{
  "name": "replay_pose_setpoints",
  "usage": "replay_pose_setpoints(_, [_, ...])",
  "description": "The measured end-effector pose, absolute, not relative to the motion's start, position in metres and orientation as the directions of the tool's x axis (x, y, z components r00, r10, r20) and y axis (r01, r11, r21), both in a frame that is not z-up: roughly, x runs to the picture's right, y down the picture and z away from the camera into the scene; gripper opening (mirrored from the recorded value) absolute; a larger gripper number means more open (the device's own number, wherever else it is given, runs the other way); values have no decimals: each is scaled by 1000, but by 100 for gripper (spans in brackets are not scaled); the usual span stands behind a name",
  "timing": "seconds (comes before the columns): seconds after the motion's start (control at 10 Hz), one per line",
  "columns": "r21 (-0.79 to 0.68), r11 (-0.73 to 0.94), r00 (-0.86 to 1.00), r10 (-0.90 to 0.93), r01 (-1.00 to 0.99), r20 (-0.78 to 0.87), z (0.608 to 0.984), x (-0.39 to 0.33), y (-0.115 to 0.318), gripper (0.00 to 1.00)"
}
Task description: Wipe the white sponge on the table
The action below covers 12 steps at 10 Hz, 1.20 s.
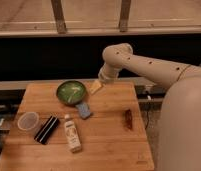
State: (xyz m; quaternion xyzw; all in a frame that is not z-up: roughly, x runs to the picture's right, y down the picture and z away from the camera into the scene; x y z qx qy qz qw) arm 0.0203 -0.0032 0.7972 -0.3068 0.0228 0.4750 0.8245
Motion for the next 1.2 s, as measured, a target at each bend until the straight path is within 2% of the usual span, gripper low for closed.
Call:
replay_pose_setpoints(0.6, [-501,356,556,760,-789,-336,804,16,5,80])
replay_pose_setpoints(1.2, [-617,322,616,706,-718,-349,859,-44,58,80])
